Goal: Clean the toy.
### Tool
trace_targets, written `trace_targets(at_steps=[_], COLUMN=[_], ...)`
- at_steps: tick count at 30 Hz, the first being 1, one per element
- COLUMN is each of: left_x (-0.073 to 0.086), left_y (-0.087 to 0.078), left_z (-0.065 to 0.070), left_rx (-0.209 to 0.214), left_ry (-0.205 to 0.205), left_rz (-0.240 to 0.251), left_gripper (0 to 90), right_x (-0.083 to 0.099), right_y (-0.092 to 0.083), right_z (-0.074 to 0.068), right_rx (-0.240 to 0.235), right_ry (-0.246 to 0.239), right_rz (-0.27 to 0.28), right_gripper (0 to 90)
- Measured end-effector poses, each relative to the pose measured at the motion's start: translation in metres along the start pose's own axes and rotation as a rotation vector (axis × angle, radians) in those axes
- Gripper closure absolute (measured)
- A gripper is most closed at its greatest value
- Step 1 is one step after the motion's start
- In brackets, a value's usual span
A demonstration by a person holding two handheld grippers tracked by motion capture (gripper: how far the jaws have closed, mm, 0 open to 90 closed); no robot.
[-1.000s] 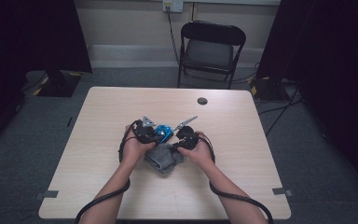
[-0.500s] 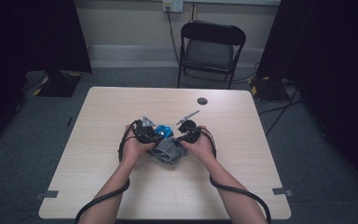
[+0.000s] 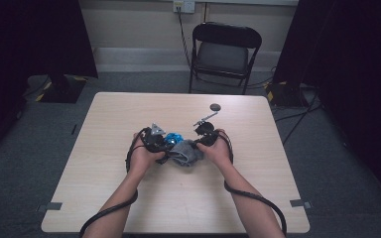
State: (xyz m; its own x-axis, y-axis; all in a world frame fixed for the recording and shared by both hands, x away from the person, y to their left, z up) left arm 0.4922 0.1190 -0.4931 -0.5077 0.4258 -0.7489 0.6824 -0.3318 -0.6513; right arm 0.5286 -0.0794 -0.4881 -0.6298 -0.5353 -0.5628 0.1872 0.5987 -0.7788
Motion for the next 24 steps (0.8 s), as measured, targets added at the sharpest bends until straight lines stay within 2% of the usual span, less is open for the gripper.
trace_targets(at_steps=[11, 15, 24], left_x=[0.000, 0.001, 0.001], left_y=[0.000, 0.000, 0.000], left_z=[0.001, 0.001, 0.000], left_rx=[0.000, 0.002, 0.005], left_ry=[-0.003, -0.005, -0.008], left_rz=[0.004, 0.002, 0.004], left_gripper=[51.9, 51.9, 51.9], right_x=[0.000, 0.000, -0.001], right_y=[-0.005, -0.006, -0.011], right_z=[0.014, 0.021, 0.031], right_rx=[0.067, 0.069, 0.121], right_ry=[0.043, 0.069, 0.098], right_rz=[0.036, 0.053, 0.088], right_gripper=[78.3, 78.2, 78.2])
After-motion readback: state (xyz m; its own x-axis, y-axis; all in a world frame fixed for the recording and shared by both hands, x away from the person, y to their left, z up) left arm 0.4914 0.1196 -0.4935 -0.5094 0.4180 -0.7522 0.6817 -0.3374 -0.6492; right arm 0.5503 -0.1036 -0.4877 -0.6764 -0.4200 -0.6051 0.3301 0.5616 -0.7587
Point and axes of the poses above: each handheld gripper's, and its own axes: y roughly forward along the jaws, x roughly out of its underside, z roughly to its right, the point moved 3 cm from there along y, roughly forward along the jaws, and after that the axes turned 10 degrees about -x, right-handed, at the moved point
